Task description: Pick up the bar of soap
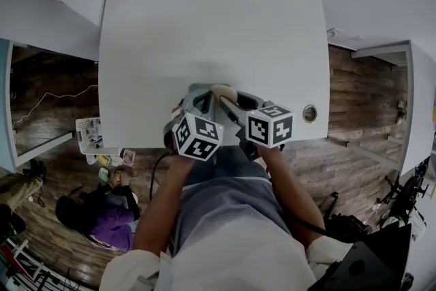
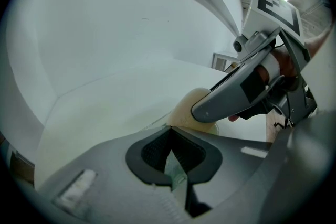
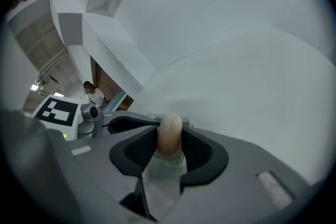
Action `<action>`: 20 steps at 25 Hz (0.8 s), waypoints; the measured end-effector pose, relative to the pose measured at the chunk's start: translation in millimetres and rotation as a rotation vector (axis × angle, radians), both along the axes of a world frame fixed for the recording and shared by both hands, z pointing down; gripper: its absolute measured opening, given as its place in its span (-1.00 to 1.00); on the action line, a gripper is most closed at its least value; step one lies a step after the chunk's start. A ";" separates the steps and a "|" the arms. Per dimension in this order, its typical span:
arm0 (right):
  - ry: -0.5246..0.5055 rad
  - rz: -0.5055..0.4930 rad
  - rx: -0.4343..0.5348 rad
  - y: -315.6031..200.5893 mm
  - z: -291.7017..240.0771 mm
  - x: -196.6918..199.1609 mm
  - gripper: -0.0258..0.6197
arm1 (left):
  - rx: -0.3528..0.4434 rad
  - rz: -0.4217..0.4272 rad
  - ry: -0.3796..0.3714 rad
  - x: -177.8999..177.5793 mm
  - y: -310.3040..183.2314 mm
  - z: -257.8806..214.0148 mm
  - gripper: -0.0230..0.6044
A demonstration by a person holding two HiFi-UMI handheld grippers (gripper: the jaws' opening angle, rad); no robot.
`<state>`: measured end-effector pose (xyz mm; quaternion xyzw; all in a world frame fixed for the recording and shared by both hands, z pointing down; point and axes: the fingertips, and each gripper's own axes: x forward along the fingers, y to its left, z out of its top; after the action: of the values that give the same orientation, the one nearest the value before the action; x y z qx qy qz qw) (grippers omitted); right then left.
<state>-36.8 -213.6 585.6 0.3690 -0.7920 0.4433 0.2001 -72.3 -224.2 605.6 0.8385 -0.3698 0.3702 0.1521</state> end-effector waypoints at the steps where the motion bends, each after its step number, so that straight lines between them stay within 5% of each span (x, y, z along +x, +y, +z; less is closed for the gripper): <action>1: -0.012 0.000 -0.004 0.6 -0.4 -1.8 -0.49 | -0.001 -0.001 0.000 -0.1 0.2 0.3 -0.92; 20: -0.141 0.077 0.010 -2.5 -1.6 -10.1 -0.54 | 0.019 -0.031 0.067 -2.1 -2.6 -3.8 -0.92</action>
<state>-46.9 -216.1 584.0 0.3679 -0.7917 0.4714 0.1247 -74.3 -226.8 601.8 0.8461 -0.3809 0.3358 0.1622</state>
